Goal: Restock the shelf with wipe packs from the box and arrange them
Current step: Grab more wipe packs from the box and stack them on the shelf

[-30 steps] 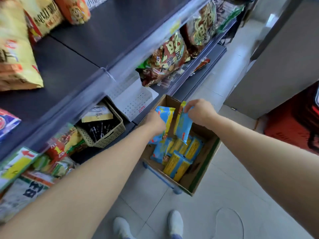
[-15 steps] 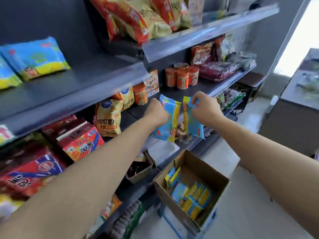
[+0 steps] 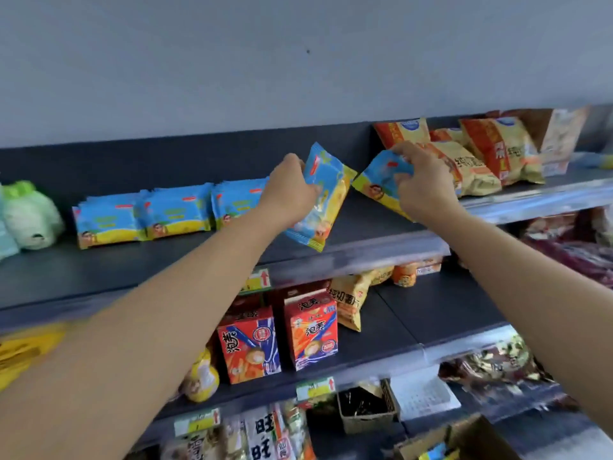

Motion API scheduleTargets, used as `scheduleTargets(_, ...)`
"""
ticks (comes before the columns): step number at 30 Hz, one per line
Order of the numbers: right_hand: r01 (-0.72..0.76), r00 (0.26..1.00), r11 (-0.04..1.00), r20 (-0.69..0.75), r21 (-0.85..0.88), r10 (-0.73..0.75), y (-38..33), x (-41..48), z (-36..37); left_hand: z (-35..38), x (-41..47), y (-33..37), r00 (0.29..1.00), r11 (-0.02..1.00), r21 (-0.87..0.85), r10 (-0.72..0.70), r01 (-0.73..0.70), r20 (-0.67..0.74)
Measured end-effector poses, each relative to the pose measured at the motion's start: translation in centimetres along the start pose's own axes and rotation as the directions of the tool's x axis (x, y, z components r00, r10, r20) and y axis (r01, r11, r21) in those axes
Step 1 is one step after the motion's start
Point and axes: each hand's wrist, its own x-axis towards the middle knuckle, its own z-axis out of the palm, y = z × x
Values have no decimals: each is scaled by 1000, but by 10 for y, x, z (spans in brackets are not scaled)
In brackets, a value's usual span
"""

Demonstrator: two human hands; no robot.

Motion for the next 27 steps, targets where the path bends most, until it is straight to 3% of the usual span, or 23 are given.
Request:
scheduleTargets(6, 170, 978, 984, 129, -43, -163, -71, 19, 77, -86, 19, -74, 998, 991, 129, -26, 34, -65)
scheduleTargets(15, 377, 876, 926, 314, 24, -365, -180, 37, 195, -197, 37, -194, 977, 921, 340, -141, 189, -161)
scheduleTargets(27, 390, 777, 920, 523, 35, -349, -240, 39, 307, -226, 67, -307, 972, 849, 493, -235, 193, 25)
